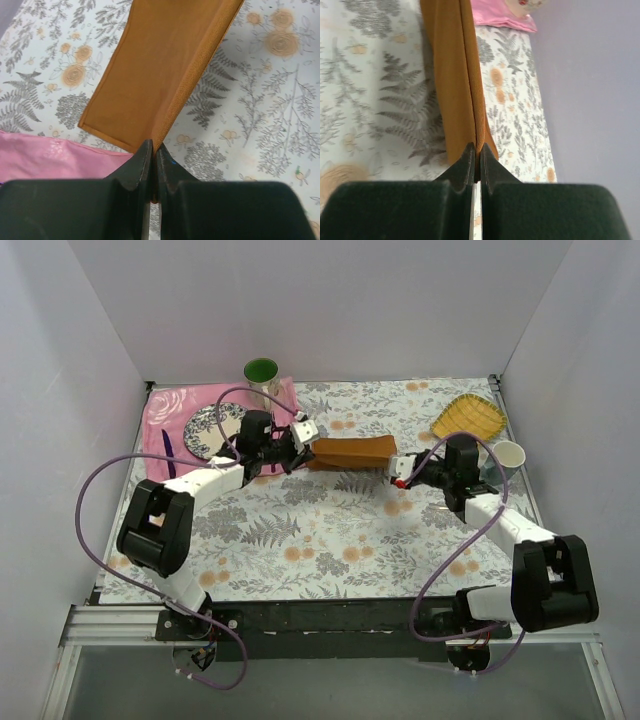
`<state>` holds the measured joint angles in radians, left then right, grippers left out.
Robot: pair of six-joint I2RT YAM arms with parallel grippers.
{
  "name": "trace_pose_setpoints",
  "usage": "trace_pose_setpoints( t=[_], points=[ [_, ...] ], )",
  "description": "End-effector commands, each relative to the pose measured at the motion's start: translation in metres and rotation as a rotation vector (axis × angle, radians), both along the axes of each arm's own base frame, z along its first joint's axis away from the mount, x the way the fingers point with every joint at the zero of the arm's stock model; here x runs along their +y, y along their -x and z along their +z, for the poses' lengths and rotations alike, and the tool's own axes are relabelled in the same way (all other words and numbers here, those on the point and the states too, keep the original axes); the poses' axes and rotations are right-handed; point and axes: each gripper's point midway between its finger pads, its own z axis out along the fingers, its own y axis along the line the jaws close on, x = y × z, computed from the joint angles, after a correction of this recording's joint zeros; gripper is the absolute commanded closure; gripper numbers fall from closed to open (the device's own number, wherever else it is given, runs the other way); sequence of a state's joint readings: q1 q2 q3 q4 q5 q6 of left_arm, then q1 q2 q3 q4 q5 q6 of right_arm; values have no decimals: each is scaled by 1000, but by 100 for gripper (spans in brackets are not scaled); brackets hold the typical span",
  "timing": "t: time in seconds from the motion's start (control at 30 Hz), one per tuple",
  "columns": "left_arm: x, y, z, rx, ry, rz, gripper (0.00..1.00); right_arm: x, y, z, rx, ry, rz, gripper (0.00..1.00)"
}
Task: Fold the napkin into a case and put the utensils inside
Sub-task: Turn over the upper triangle folded napkin at the center of the board.
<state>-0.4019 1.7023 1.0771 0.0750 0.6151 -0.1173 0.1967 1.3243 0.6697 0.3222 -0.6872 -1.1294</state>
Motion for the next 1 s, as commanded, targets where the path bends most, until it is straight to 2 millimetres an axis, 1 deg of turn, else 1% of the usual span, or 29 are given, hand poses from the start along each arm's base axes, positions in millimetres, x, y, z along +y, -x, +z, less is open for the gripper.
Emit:
trace_pose_setpoints(
  t=[0.0,0.03,0.07,0.13,0.17,0.2,0.23,0.27,0.3,0.33,0.37,0.43,0.47,0.5,0.53,0.57,0.67,0.7,0.73,0.8,0.97],
  points=[
    [25,19,-3,6,-57,45,100,-13,32,-21,16,97,33,99],
    [25,27,-9,21,-62,34,100,-10,41,-26,31,109,59,99],
    [23,39,-19,65,-80,18,100,-10,54,-39,79,126,79,99],
    [22,53,-21,79,-85,-4,100,-7,72,-48,88,146,121,99],
    [20,66,-30,108,-99,-22,100,-6,80,-54,105,155,136,99],
    [19,73,-34,118,-105,-31,100,-6,92,-60,129,160,153,99],
    [18,79,-33,114,-107,-39,100,-5,98,-63,129,174,174,99],
    [17,92,-44,138,-125,-58,100,-4,104,-67,140,184,190,99],
    [15,99,-46,141,-131,-68,100,-6,118,-76,193,200,212,99],
    [15,105,-46,136,-136,-76,100,-5,127,-82,211,213,233,99],
    [14,116,-55,144,-157,-94,100,-6,134,-87,210,237,263,99],
    [13,125,-56,135,-167,-108,100,-8,156,-100,255,263,302,99],
    [13,133,-62,140,-181,-119,100,-8,162,-103,239,282,329,99],
    [12,137,-63,136,-187,-130,100,-9,167,-105,235,296,341,99],
    [13,139,-65,137,-195,-134,100,-9,180,-111,262,314,374,99],
    [11,144,-66,136,-205,-145,100,-10,188,-117,259,333,401,99],
    [8,155,-71,169,-218,-157,100,-12,208,-129,275,374,450,99],
    [8,159,-73,185,-223,-161,100,-13,210,-130,263,387,457,99],
    [5,164,-73,191,-224,-175,100,-12,216,-132,272,395,476,99],
    [5,172,-76,213,-236,-179,100,-12,223,-135,276,412,506,99],
    [3,200,-86,266,-271,-213,100,-16,241,-143,320,458,567,99]
  ],
)
